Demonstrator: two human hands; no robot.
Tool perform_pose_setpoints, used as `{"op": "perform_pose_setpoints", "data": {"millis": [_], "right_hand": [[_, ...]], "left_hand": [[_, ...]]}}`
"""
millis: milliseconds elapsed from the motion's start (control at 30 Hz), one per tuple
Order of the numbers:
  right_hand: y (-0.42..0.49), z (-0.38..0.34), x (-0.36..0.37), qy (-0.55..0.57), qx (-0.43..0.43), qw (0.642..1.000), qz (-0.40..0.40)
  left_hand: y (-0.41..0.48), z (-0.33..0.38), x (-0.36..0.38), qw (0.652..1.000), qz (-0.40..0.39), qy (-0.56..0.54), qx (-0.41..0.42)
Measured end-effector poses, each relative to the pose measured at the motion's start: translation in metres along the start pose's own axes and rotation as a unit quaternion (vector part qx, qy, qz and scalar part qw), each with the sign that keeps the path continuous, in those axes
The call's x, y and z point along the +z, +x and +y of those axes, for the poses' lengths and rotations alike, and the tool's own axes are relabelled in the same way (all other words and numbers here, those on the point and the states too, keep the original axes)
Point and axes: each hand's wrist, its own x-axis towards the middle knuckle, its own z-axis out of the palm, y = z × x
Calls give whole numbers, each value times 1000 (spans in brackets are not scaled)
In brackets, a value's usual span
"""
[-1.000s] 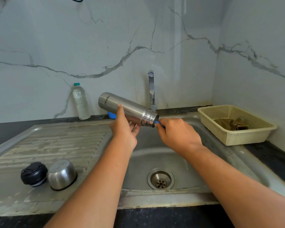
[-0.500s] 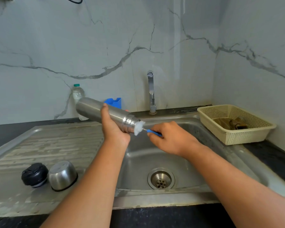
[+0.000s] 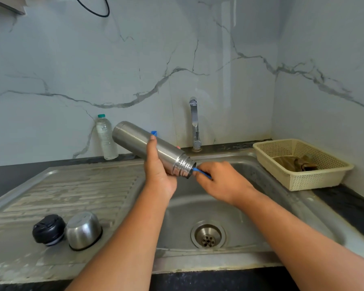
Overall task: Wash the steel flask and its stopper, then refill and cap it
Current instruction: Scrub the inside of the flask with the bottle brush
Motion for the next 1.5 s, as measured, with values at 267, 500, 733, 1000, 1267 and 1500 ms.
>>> {"op": "perform_pose_setpoints", "data": {"millis": [267,500,733,1000,1267,1500], "right_hand": [[2,17,-8,-174,67,981,57],[4,14,3,-65,37,997,-17],[-3,16,-10,19,0,999,-32],[-3,3,-4,35,2,999,-34],[0,1,2,35,-6,999,-37],[1,8,-4,20,2,1000,-7]], "left_hand": [[9,-8,-6,990,88,102,-32],[13,-4,-2,997,39,13,-64],[23,16,-18,996,57,-72,-2],[12,2,-8,1000,22,-18,-10],[8,-2,-7,1000,20,-6,4],[20,2,-7,999,28,-27,11]]}}
